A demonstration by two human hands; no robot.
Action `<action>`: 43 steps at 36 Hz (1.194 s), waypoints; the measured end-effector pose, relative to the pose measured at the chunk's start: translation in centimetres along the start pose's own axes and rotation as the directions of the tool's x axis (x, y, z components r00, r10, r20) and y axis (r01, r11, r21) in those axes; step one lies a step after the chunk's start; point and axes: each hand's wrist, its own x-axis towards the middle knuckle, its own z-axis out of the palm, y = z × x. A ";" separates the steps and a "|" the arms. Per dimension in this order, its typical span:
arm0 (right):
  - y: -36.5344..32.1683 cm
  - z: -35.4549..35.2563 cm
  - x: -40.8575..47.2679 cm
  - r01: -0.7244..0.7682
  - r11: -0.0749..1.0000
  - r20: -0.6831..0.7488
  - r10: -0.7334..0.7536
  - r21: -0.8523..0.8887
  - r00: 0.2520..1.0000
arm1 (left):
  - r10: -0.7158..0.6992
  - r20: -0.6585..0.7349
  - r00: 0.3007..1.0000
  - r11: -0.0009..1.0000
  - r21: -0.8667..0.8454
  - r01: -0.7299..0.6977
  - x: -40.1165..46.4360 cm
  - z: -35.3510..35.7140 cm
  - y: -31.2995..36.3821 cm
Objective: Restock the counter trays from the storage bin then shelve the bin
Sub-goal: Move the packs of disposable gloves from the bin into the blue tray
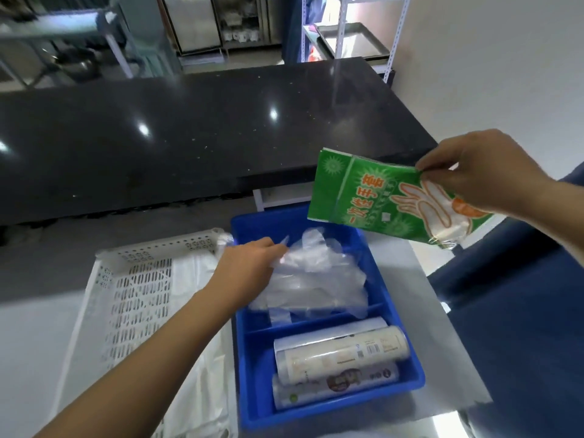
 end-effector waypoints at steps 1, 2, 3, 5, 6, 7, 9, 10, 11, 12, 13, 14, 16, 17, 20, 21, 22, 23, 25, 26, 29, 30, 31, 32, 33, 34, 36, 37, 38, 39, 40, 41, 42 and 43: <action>-0.3 0.3 0.7 0.022 1.000 0.012 -0.022 -0.005 1.000 | 0.008 0.002 1.000 1.000 0.017 -0.008 -0.3 0.3 0.2; -0.7 0.8 1.3 0.046 0.999 0.028 -0.045 -0.014 0.999 | 0.014 0.005 1.000 1.000 0.028 -0.014 -0.6 0.5 0.4; -1.1 1.3 2.0 0.070 0.997 0.044 -0.069 -0.025 0.997 | 0.017 0.008 1.000 0.999 0.030 -0.017 -0.8 0.8 0.5; -2.1 2.4 3.2 0.099 0.994 0.070 -0.096 -0.037 0.993 | 0.024 0.010 1.000 0.999 0.045 -0.024 -1.0 1.1 0.9; -2.7 3.0 3.7 0.106 0.994 0.084 -0.102 -0.040 0.991 | 0.031 0.004 1.000 0.998 0.058 -0.031 -1.0 1.2 1.1; -3.5 3.6 4.2 0.115 0.993 0.096 -0.110 -0.042 0.989 | 0.035 -0.007 0.999 0.997 0.067 -0.034 -1.0 1.3 1.3; -5.0 4.9 5.1 0.146 0.989 0.103 -0.141 -0.036 0.985 | 0.020 -0.014 1.000 0.996 0.083 -0.019 -0.6 1.3 1.9; -5.7 5.6 5.5 0.167 0.985 0.105 -0.163 -0.034 0.981 | 0.004 -0.007 1.000 0.996 0.092 -0.003 -0.3 1.3 2.1; -6.4 6.3 5.8 0.191 0.981 0.114 -0.186 -0.037 0.976 | -0.015 0.000 1.000 0.995 0.103 0.015 0.0 1.3 2.4; -7.1 7.1 6.1 0.213 0.976 0.126 -0.206 -0.045 0.970 | -0.034 -0.001 0.999 0.993 0.112 0.034 0.3 1.3 2.6; -7.8 7.9 6.4 0.232 0.971 0.135 -0.223 -0.055 0.965 | -0.051 -0.007 0.999 0.991 0.120 0.052 0.6 1.2 2.8; -8.3 8.6 6.7 0.248 0.967 0.138 -0.237 -0.065 0.962 | -0.066 -0.015 0.998 0.990 0.126 0.067 0.9 1.1 2.9; -9.1 9.9 7.1 0.270 0.960 0.141 -0.257 -0.075 0.956 | -0.096 -0.027 0.995 0.989 0.114 0.098 1.5 1.0 3.4; -9.5 10.5 7.2 0.284 0.956 0.147 -0.271 -0.077 0.951 | -0.108 -0.031 0.994 0.988 0.110 0.111 1.9 1.1 3.6; -10.2 11.6 7.2 0.333 0.939 0.172 -0.315 -0.084 0.933 | -0.133 -0.040 0.990 0.982 0.129 0.137 3.0 1.6 4.1; -10.4 11.8 7.2 0.345 0.935 0.174 -0.327 -0.080 0.929 | -0.137 -0.045 0.990 0.982 0.128 0.141 3.3 1.9 4.1; -10.5 12.0 7.1 0.354 0.932 0.173 -0.338 -0.074 0.925 | -0.136 -0.049 0.990 0.982 0.127 0.141 3.5 2.2 4.2; -10.6 12.1 7.1 0.361 0.930 0.170 -0.346 -0.068 0.923 | -0.135 -0.050 0.990 0.982 0.128 0.141 3.8 2.5 4.3; -10.9 12.2 7.0 0.376 0.925 0.166 -0.362 -0.060 0.917 | -0.154 -0.040 0.987 0.978 0.134 0.158 4.3 2.9 4.3; -11.0 12.2 7.0 0.388 0.920 0.166 -0.374 -0.058 0.912 | -0.172 -0.035 0.984 0.975 0.136 0.175 4.5 3.0 4.2; -11.1 12.5 7.3 0.389 0.920 0.171 -0.374 -0.058 0.911 | -0.206 -0.024 0.978 0.969 0.136 0.207 5.1 3.4 3.8; -11.0 12.7 7.5 0.370 0.928 0.177 -0.356 -0.050 0.918 | -0.207 -0.019 0.978 0.968 0.140 0.208 5.3 3.4 3.7; -10.8 12.9 7.7 0.343 0.939 0.190 -0.330 -0.039 0.925 | -0.205 -0.009 0.979 0.968 0.146 0.204 5.4 3.5 3.5; -10.7 13.2 7.9 0.309 0.951 0.211 -0.297 -0.026 0.931 | -0.200 0.009 0.980 0.969 0.150 0.196 5.6 3.6 3.4; -10.4 13.5 8.0 0.273 0.962 0.234 -0.262 -0.015 0.936 | -0.192 0.032 0.981 0.971 0.149 0.186 5.8 3.8 3.3; -10.0 13.8 8.1 0.239 0.971 0.254 -0.230 -0.008 0.939 | -0.184 0.051 0.982 0.974 0.142 0.176 6.0 4.0 3.2; -8.9 14.7 8.1 0.178 0.984 0.286 -0.165 -0.020 0.944 | -0.169 0.070 0.983 0.981 0.108 0.161 6.4 4.3 2.9; -8.4 15.1 7.9 0.153 0.987 0.298 -0.135 -0.039 0.945 | -0.160 0.070 0.985 0.984 0.092 0.153 6.7 4.5 2.7; -8.0 15.5 7.8 0.136 0.989 0.299 -0.112 -0.061 0.948 | -0.152 0.066 0.986 0.986 0.082 0.146 6.9 4.8 2.5; -7.6 15.9 7.6 0.122 0.989 0.284 -0.095 -0.079 0.954 | -0.147 0.065 0.987 0.987 0.070 0.143 7.2 5.0 2.2; -7.3 16.2 7.3 0.107 0.992 0.249 -0.086 -0.073 0.965 | -0.148 0.067 0.987 0.988 0.056 0.144 7.4 5.2 2.0; -7.0 16.4 6.8 0.100 0.994 0.189 -0.091 -0.038 0.978 | -0.152 0.074 0.986 0.988 0.044 0.149 7.6 5.3 1.7; -6.7 16.6 6.2 0.110 0.994 0.109 -0.109 0.005 0.988 | -0.156 0.084 0.984 0.988 0.035 0.153 7.8 5.5 1.4; -6.5 16.8 5.5 0.132 0.990 0.026 -0.133 0.040 0.991 | -0.156 0.096 0.983 0.988 0.031 0.154 7.9 5.6 1.2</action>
